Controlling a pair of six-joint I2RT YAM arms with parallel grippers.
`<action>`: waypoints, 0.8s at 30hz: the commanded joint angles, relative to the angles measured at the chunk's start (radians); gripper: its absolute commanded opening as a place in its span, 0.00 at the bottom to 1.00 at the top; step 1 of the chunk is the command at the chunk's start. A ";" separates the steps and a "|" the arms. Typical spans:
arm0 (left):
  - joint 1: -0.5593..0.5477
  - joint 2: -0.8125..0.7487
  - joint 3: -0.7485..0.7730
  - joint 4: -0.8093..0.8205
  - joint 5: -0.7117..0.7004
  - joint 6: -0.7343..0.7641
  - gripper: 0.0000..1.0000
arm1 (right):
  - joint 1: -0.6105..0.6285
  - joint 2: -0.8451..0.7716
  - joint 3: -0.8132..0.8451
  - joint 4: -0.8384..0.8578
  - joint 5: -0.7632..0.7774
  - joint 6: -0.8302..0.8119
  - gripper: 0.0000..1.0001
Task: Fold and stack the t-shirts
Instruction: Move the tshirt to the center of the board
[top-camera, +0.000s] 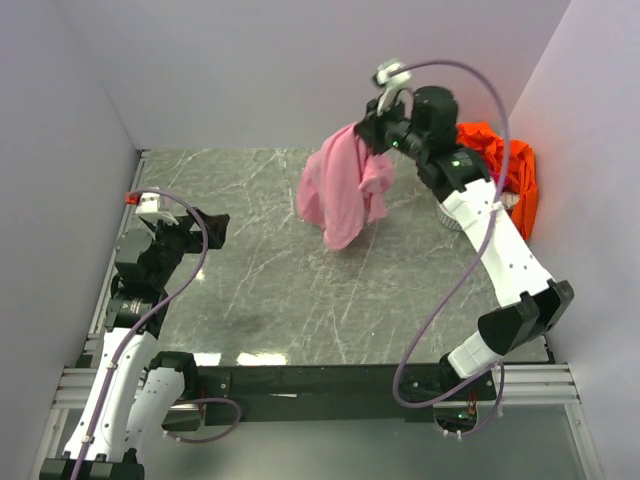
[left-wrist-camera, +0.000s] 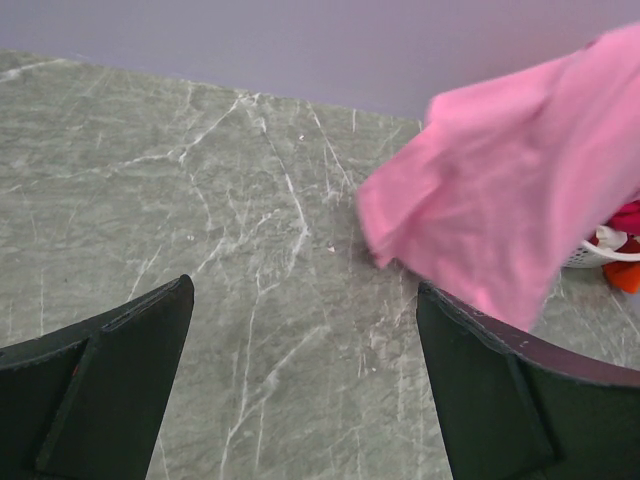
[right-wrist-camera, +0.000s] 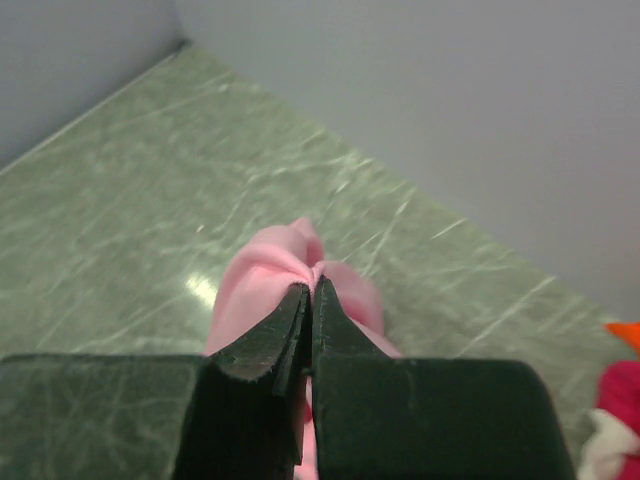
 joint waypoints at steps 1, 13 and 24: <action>0.006 -0.016 0.002 0.061 0.036 0.012 0.99 | 0.012 -0.011 -0.048 0.077 -0.088 0.018 0.03; 0.006 0.004 -0.001 0.082 0.131 0.009 0.99 | -0.029 0.000 -0.338 0.044 -0.153 -0.088 0.78; 0.001 0.082 0.004 0.090 0.267 0.003 0.99 | -0.158 -0.267 -0.602 0.008 -0.373 -0.200 1.00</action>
